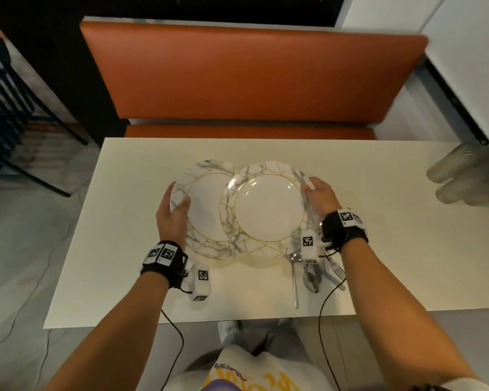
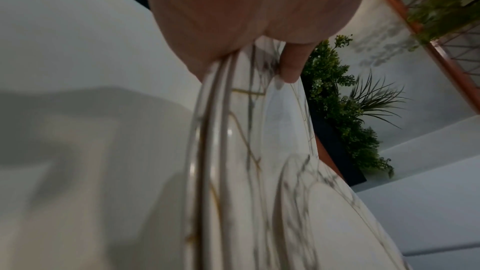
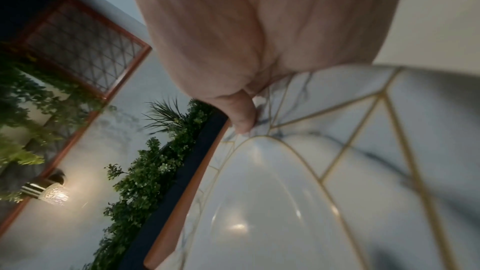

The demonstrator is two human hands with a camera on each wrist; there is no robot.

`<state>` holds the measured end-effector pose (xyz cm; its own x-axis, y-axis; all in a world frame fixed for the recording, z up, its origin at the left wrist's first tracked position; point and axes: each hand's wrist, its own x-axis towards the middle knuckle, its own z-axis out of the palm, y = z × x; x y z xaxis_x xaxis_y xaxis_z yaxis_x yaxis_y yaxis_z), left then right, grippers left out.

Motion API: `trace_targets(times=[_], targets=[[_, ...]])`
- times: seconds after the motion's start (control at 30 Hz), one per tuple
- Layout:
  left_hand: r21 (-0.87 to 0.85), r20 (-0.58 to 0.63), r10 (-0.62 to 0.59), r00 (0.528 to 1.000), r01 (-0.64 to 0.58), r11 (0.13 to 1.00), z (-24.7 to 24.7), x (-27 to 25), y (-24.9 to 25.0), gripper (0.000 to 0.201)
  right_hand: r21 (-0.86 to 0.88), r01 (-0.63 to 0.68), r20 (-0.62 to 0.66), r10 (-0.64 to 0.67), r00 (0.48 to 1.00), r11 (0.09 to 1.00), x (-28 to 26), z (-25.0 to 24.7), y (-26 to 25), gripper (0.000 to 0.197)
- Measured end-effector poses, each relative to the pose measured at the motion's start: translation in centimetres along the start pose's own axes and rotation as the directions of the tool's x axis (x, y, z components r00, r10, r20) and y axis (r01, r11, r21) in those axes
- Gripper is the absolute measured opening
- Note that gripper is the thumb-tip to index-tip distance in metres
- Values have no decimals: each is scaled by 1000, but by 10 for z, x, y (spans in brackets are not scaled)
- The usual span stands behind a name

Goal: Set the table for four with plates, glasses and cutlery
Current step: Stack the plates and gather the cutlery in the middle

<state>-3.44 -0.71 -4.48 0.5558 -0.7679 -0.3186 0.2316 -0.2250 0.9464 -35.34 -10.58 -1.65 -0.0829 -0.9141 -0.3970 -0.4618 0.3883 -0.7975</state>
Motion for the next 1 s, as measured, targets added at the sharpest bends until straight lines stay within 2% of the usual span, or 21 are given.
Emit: trace_targets(times=[0.13,0.3,0.4,0.47,0.57,0.67,0.83,1.0], targets=[[-89,59,-120,991,125,988,18,-11,-5,52,-12,-57,35,57,998,998,-14,29,9,35],[-109,114,-266,957,278,954,33,-15,-10,40,-86,26,-13,-28,1000,996,-26,58,21,38],[-91,124,-295,948,307,947,35,-11,-17,42,-112,80,-47,-86,995,990,-27,61,25,41],[-43,132,-257,957,264,963,43,-16,-15,47,-118,84,-73,-93,993,989,-27,60,28,42],[229,128,-142,982,111,967,54,-24,-13,57,-120,62,-113,-76,991,991,-24,56,34,42],[437,158,-80,984,3,899,62,-27,-14,61,-124,30,-141,-47,989,992,-23,44,39,42],[638,253,-97,963,-91,765,80,-23,-21,69,-209,29,-149,-62,987,978,-25,18,49,43],[743,333,-121,935,-181,645,126,-27,-28,58,-182,61,-132,-86,988,981,-26,-22,74,64]])
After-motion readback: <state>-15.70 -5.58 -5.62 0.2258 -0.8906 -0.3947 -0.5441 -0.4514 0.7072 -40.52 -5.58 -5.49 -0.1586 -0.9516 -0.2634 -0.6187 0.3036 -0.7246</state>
